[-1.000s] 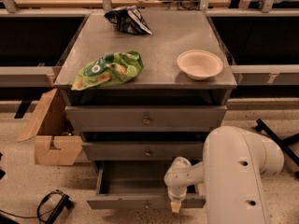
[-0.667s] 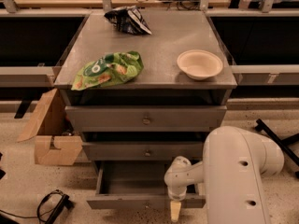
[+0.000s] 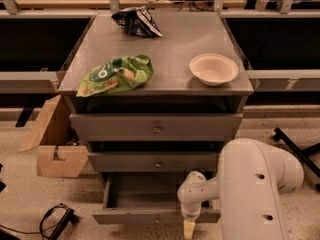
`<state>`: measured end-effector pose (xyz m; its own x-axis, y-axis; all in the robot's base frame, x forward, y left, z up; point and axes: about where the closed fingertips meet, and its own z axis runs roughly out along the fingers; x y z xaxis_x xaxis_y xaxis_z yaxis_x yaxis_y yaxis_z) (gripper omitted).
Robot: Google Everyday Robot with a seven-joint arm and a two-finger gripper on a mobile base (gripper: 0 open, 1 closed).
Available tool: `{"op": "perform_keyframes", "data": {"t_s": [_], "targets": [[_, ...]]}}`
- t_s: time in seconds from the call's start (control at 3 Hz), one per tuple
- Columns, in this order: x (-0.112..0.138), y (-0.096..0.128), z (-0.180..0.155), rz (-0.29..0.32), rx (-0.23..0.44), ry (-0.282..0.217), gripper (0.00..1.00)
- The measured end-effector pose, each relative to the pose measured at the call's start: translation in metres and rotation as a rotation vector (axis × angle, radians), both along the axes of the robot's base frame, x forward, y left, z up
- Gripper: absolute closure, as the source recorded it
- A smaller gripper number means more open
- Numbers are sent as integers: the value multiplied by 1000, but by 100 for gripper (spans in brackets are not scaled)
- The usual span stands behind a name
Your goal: Open bottom drawer
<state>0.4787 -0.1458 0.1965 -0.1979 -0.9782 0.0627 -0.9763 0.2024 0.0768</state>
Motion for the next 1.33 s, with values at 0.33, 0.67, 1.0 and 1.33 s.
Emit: {"op": "perform_keyframes", "data": {"t_s": [0.33, 0.67, 1.0, 1.33], "targets": [[-35, -4, -14, -34, 8, 66, 37], [-44, -5, -8, -55, 1, 83, 60], [-38, -5, -5, -55, 1, 83, 84], [-36, -6, -4, -56, 0, 83, 100]]}}
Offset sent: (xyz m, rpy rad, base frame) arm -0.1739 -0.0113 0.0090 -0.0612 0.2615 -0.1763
